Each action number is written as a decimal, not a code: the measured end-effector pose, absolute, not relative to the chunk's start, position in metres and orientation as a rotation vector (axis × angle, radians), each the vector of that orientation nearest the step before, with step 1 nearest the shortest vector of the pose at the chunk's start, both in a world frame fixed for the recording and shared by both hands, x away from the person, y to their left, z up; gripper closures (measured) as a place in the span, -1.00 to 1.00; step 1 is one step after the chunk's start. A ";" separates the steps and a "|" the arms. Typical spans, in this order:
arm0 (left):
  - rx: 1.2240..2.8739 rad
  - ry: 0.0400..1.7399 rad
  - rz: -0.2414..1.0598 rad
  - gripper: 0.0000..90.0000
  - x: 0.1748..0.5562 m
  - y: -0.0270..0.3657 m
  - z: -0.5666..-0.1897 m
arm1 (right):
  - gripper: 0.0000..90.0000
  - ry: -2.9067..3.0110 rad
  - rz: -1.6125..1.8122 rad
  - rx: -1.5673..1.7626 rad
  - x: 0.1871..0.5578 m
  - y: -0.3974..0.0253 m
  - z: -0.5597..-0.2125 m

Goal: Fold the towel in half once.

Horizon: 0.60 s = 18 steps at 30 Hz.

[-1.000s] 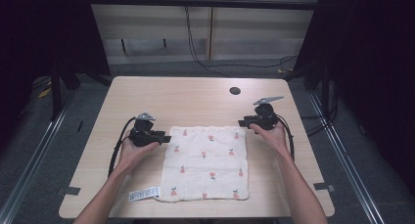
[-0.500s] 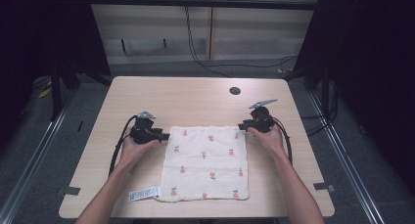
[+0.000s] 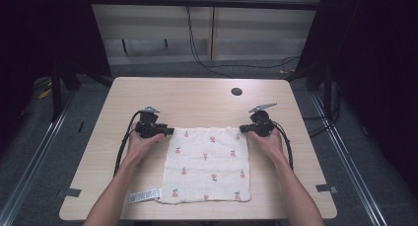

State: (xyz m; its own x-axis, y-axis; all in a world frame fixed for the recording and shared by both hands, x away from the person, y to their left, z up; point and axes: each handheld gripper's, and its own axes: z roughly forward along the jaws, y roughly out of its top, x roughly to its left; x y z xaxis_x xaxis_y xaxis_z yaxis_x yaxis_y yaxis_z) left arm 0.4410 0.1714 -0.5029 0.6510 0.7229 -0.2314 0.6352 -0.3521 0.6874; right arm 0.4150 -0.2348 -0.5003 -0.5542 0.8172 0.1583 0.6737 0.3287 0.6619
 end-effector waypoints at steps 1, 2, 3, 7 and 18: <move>2.092 1.040 0.132 0.25 0.442 0.169 -0.503 | 0.97 2.379 1.055 1.364 0.415 -0.235 -0.500; 2.101 1.029 0.130 0.28 0.443 0.166 -0.503 | 0.97 2.379 1.063 1.352 0.415 -0.235 -0.499; 2.110 1.030 0.138 0.29 0.444 0.164 -0.502 | 0.97 2.371 1.062 1.345 0.414 -0.234 -0.497; 2.127 0.987 0.134 0.37 0.443 0.154 -0.503 | 0.97 2.366 1.086 1.342 0.414 -0.234 -0.496; 2.118 0.964 0.066 0.90 0.443 0.158 -0.500 | 0.97 2.356 1.107 1.322 0.411 -0.234 -0.490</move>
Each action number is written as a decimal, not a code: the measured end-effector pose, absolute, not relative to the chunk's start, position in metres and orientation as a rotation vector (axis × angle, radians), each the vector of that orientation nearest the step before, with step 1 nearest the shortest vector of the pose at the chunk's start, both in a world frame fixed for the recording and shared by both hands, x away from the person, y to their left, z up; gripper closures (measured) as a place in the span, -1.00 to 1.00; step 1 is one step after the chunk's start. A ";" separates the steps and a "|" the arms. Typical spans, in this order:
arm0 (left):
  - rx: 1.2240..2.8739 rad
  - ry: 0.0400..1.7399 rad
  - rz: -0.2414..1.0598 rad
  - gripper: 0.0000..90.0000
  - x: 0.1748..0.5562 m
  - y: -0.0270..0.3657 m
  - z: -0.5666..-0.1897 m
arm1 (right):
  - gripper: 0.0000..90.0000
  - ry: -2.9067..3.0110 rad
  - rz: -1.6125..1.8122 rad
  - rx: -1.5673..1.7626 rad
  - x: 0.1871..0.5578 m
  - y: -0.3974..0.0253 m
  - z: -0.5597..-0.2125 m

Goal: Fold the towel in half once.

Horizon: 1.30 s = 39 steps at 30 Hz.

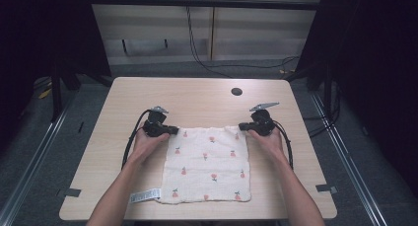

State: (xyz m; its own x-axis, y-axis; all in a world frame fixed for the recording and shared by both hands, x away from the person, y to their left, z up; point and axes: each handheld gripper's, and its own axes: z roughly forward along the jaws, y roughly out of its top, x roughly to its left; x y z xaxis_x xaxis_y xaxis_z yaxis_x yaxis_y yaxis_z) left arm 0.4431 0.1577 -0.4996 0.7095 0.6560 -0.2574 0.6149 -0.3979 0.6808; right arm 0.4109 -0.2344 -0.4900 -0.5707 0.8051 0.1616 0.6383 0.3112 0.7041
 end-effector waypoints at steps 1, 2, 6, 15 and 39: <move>2.109 0.960 0.071 0.90 0.443 0.158 -0.497 | 0.97 2.353 1.119 1.323 0.411 -0.236 -0.489; 2.119 0.945 0.089 0.91 0.442 0.160 -0.493 | 0.97 2.347 1.129 1.326 0.411 -0.237 -0.488; 2.099 0.916 0.102 0.91 0.439 0.163 -0.480 | 0.98 2.320 1.166 1.335 0.409 -0.242 -0.482; 2.039 0.892 0.109 0.91 0.432 0.163 -0.464 | 0.98 2.236 1.266 1.322 0.401 -0.254 -0.455; 1.987 0.833 0.162 0.90 0.416 0.163 -0.434 | 0.99 2.211 1.377 1.285 0.391 -0.261 -0.426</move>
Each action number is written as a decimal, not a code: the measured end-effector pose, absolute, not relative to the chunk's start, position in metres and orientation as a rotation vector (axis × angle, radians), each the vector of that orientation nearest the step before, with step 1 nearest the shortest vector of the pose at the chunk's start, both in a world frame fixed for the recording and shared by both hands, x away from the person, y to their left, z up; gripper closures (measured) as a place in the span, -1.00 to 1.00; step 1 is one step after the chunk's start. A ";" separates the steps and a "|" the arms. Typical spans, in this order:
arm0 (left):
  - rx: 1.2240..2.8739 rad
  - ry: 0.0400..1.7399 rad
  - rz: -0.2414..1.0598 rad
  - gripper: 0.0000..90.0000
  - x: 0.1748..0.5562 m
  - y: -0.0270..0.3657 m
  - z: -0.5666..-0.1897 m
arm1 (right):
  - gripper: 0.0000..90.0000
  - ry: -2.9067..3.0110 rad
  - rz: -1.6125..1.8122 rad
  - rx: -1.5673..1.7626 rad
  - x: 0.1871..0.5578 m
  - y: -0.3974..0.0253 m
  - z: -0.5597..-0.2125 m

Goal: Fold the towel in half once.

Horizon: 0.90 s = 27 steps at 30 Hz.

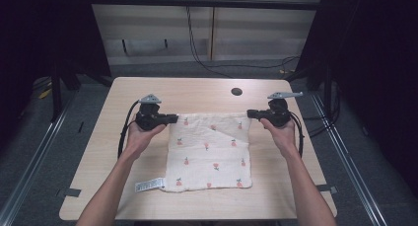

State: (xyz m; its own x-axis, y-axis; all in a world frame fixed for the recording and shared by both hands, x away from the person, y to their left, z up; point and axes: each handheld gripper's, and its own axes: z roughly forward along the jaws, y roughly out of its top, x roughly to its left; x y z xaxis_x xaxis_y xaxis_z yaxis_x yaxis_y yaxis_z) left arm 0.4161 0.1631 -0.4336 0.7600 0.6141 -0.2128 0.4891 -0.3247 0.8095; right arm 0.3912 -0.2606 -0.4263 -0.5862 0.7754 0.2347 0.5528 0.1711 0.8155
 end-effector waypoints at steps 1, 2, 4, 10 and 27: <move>1.988 0.820 0.160 0.90 0.414 0.164 -0.433 | 0.99 2.218 1.383 1.282 0.389 -0.261 -0.426; 1.988 0.815 0.162 0.90 0.411 0.164 -0.433 | 0.99 2.225 1.389 1.276 0.386 -0.261 -0.426; 1.993 0.801 0.166 0.90 0.406 0.166 -0.432 | 0.99 2.234 1.396 1.262 0.380 -0.261 -0.425; 1.997 0.782 0.178 0.90 0.393 0.172 -0.431 | 0.98 2.198 1.414 1.239 0.366 -0.266 -0.418; 1.988 0.731 0.172 0.91 0.365 0.172 -0.421 | 0.99 2.189 1.393 1.194 0.332 -0.274 -0.405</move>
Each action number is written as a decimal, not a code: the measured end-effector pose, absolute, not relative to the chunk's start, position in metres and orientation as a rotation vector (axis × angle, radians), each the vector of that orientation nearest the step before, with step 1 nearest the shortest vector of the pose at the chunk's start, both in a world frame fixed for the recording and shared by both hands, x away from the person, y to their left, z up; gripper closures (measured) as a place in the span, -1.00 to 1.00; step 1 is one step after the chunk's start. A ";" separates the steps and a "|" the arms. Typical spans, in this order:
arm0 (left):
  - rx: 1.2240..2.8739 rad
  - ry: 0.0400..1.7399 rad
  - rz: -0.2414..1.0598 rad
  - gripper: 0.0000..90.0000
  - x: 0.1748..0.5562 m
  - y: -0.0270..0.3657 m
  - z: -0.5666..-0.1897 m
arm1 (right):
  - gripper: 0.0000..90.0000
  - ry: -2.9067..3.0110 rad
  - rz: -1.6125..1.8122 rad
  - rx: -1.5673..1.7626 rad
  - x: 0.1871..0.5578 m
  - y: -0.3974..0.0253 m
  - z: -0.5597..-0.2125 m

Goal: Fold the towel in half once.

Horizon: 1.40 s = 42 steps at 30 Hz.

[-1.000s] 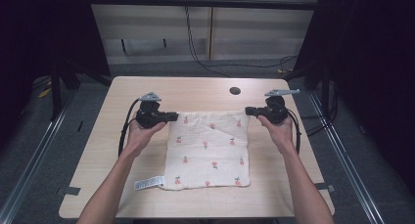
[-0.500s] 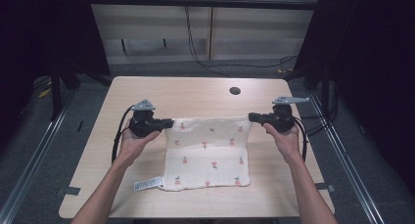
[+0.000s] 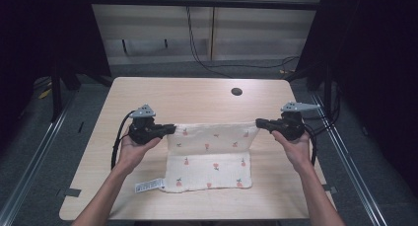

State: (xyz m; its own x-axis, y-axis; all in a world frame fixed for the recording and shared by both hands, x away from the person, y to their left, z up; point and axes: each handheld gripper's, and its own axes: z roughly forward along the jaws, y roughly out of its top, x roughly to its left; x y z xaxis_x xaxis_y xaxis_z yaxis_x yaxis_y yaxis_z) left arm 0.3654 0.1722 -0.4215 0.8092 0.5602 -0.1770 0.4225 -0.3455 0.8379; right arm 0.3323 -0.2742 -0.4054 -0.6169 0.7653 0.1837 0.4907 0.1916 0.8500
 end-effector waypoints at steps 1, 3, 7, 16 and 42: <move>1.986 0.732 0.170 0.91 0.364 0.173 -0.422 | 0.99 2.185 1.386 1.184 0.331 -0.275 -0.404; 1.995 0.728 0.167 0.92 0.360 0.174 -0.424 | 0.99 2.201 1.383 1.179 0.327 -0.276 -0.402; 1.997 0.721 0.148 0.92 0.353 0.177 -0.429 | 0.99 2.239 1.356 1.168 0.319 -0.273 -0.404; 2.019 0.700 0.160 0.92 0.342 0.182 -0.423 | 0.99 2.291 1.353 1.137 0.299 -0.270 -0.413; 2.167 0.641 0.069 0.89 0.296 0.178 -0.455 | 0.98 2.377 1.335 1.160 0.260 -0.267 -0.448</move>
State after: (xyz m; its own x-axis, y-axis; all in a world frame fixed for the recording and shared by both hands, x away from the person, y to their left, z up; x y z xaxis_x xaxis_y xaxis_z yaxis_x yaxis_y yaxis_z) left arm 0.2963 0.1775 -0.4547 0.8667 0.4686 -0.1707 0.4214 -0.5052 0.7531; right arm 0.2599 -0.2675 -0.4482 -0.6801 0.7033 0.2070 0.5429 0.2934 0.7869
